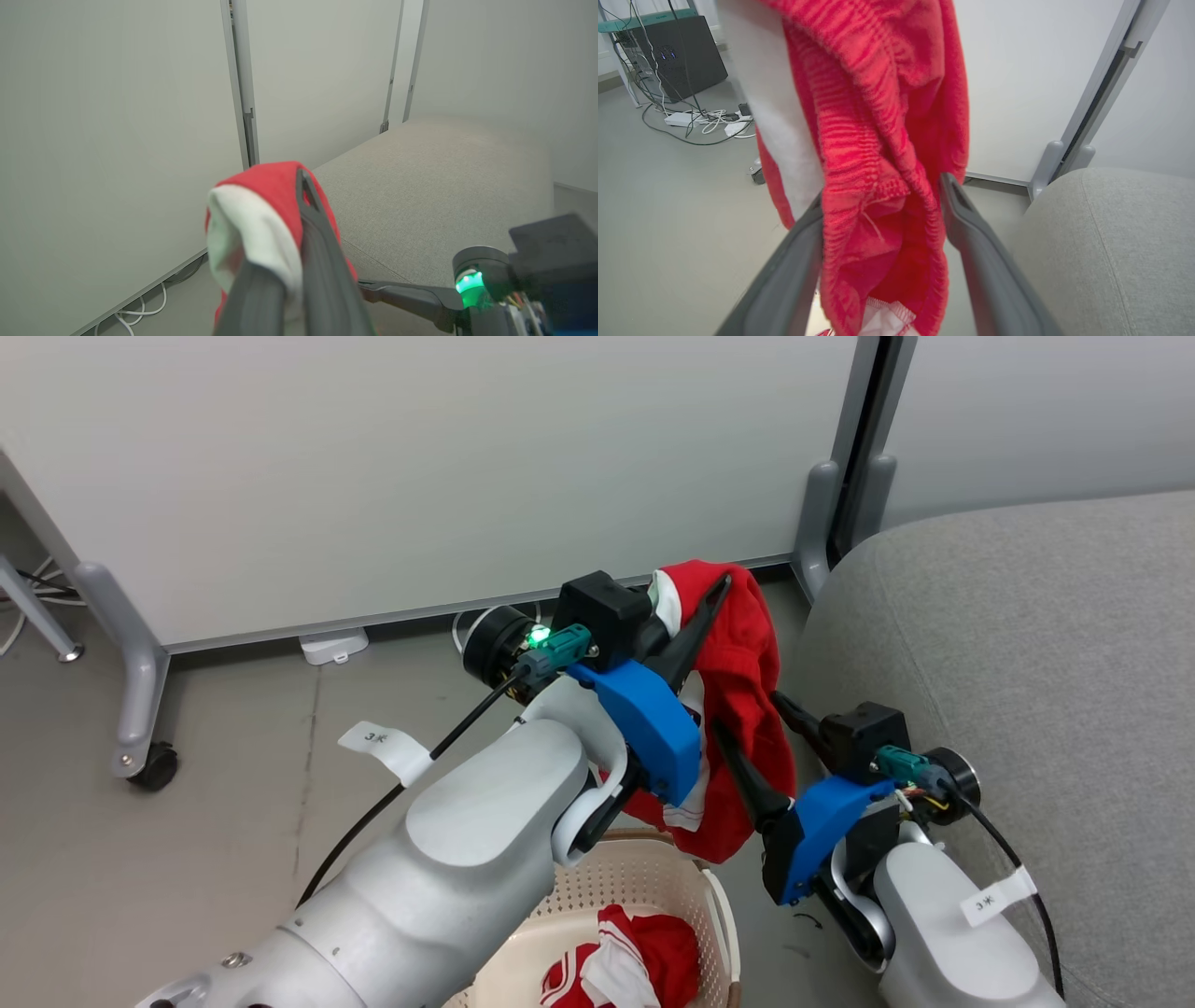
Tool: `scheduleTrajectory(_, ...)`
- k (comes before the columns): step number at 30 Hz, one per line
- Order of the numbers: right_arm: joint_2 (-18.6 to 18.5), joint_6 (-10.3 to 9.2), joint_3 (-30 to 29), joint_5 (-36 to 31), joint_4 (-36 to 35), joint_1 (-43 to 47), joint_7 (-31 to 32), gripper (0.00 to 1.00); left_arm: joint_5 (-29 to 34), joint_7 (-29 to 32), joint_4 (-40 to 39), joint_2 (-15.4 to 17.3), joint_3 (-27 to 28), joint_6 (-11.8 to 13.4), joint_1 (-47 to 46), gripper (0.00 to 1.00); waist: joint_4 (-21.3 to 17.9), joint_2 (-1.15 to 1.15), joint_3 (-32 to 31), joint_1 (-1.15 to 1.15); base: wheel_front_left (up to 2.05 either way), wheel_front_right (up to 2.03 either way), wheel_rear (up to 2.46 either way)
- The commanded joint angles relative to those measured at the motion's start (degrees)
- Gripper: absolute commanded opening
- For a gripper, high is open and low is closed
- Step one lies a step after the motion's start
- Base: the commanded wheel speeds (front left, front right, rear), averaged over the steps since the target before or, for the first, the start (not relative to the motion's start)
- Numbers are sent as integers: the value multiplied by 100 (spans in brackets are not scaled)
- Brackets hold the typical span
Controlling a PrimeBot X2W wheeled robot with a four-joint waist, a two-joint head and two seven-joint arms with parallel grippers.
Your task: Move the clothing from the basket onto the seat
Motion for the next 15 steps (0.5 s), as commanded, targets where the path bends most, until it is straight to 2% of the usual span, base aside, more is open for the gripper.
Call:
scheduleTrajectory(1,-17,3,47,63,126,-126,53,100,-50,-33,-23,4,-35,1,-124,0,25,0,3,-1,0,0,0)
scheduleTrajectory(10,-17,3,475,400,732,-505,159,100,-232,-72,-65,4,-262,53,-220,0,70,0,26,-1,0,0,0)
scheduleTrajectory(11,-17,3,522,457,796,-541,186,46,-254,-81,-62,3,-283,51,-227,0,70,0,27,-1,0,0,0)
scheduleTrajectory(12,-18,3,561,504,844,-575,181,4,-270,-90,-58,3,-301,56,-233,0,69,0,28,-1,0,0,0)
scheduleTrajectory(13,-18,3,610,551,892,-601,155,0,-285,-97,-49,4,-323,62,-242,0,65,0,28,-1,0,0,0)
scheduleTrajectory(15,-17,3,694,629,975,-618,120,0,-321,-117,-25,3,-355,60,-265,0,53,0,23,-1,0,0,0)
